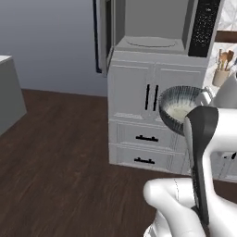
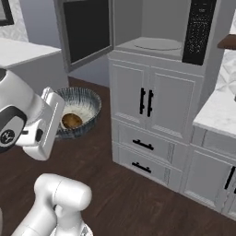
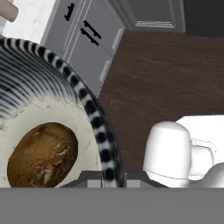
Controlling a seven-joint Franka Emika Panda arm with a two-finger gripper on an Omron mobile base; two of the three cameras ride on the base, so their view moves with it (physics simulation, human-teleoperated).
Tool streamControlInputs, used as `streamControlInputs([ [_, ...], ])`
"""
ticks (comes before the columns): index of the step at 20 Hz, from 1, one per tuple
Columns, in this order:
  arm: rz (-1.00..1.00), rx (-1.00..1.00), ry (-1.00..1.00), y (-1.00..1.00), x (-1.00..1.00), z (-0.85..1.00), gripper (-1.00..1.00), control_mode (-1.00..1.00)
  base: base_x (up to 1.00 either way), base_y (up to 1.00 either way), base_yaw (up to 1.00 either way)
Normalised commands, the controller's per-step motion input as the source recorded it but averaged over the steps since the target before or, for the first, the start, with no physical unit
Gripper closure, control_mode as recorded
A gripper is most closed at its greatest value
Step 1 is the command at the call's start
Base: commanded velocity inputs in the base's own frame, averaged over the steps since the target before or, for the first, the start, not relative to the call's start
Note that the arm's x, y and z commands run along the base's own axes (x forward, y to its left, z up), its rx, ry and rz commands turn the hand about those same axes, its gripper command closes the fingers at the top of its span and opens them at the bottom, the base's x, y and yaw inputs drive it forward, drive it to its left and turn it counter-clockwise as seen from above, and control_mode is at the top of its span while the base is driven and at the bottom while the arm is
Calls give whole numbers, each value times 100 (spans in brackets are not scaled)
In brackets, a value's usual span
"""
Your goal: Pick the mushroom from the sink and place it in the bowl. Then pick the bowl and place it in the microwave. Then close the microwave door and press the start button.
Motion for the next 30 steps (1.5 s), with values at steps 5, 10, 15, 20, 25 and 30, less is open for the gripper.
streamControlInputs([
  [5, 0, 0, 0, 0, 0, 0, 100, 100, 100, -32, 20],
  [10, 0, 0, 0, 0, 0, 0, 100, 100, 67, -48, 18],
  [15, 0, 0, 0, 0, 0, 0, 100, 100, 41, -40, 17],
  [20, 0, 0, 0, 0, 0, 0, 100, 100, 57, -7, 14],
  [25, 0, 0, 0, 0, 0, 0, 100, 100, 57, -3, 8],
  [30, 0, 0, 0, 0, 0, 0, 100, 100, 65, 2, 10],
])
